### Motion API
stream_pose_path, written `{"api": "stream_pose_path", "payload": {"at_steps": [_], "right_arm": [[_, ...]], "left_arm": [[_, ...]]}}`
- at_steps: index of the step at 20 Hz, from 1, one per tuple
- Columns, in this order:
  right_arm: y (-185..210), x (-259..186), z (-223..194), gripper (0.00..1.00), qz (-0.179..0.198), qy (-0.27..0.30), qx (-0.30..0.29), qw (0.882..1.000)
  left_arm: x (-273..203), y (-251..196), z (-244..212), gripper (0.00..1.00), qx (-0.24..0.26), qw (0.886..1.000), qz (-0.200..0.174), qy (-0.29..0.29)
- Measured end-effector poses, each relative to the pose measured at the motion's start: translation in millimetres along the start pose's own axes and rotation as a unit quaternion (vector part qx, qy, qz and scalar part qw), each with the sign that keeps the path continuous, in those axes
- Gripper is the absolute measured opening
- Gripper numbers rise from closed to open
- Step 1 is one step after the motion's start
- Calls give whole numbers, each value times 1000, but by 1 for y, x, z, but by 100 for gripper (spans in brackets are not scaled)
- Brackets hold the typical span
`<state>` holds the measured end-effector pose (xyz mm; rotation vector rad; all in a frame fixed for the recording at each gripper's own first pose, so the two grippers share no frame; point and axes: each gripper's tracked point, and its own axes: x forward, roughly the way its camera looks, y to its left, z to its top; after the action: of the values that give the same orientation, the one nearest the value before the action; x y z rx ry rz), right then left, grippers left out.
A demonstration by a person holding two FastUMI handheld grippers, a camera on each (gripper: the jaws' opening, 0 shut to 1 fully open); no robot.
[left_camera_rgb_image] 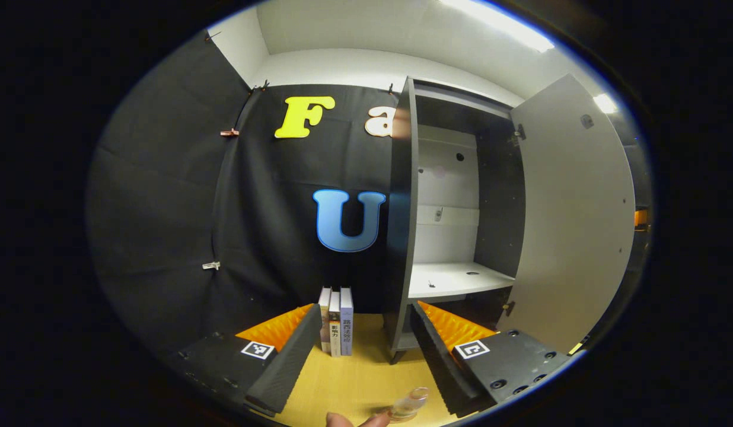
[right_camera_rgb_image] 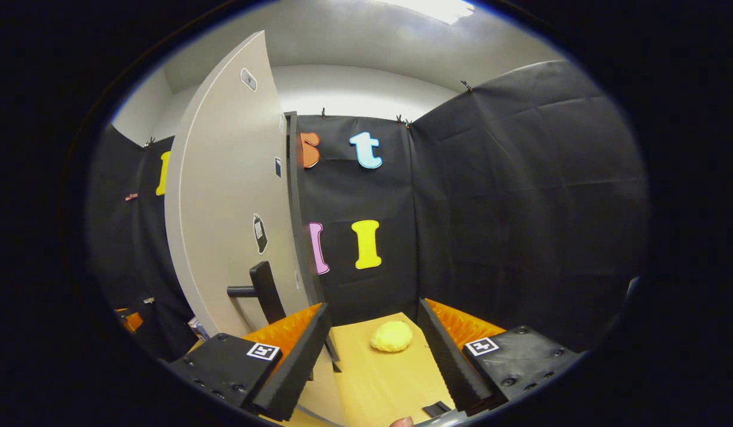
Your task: Open the cabinet door with the right hand, grasp the bottle in the cabinet with the left hand and place it on the coaster, then close the cabinet door with the right hand.
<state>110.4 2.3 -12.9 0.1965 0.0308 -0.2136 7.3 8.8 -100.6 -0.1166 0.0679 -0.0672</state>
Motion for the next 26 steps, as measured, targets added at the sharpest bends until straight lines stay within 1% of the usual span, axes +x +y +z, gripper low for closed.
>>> {"api": "stream_pose_path", "payload": {"at_steps": [1,3,7,11,12,13,14,15,16,17,18,20,21,23,24,26], "right_arm": [[5,-1,-1,97,4,3,7,1000],[14,-1,-4,97,13,10,21,1000],[42,-9,-12,97,44,27,53,997],[59,-8,-10,97,67,17,34,997],[62,-7,-11,97,73,17,27,997],[65,-6,-13,97,80,18,20,996],[68,-6,-14,97,86,19,18,996],[71,-6,-14,97,91,20,18,995],[74,-5,-15,97,97,21,23,995],[79,-5,-16,97,103,24,27,994],[84,-5,-18,98,111,26,32,993],[97,-7,-22,97,130,35,32,990],[100,-8,-24,97,138,39,29,989],[110,-10,-25,98,156,40,26,987],[117,-10,-26,98,169,41,26,984],[130,-15,-30,98,194,48,26,979]], "left_arm": [[0,3,2,95,1,1000,2,-1],[1,7,6,95,-1,1000,2,-3],[-1,18,12,95,4,1000,6,-7],[-5,24,15,95,15,1000,11,-5],[-4,25,17,92,15,1000,13,-4],[-5,26,20,92,14,1000,15,-3],[-5,27,23,94,12,1000,17,-3],[-4,26,26,92,10,1000,18,-3],[-5,27,30,92,7,1000,18,-6],[-5,27,33,95,6,1000,20,-8],[-5,29,35,94,6,1000,23,-9],[-6,33,35,95,7,1000,28,-9],[-6,34,35,92,7,999,31,-9],[-7,39,34,92,4,999,36,-7],[-7,41,35,94,3,999,39,-7],[-7,45,35,95,3,999,43,-4]]}}
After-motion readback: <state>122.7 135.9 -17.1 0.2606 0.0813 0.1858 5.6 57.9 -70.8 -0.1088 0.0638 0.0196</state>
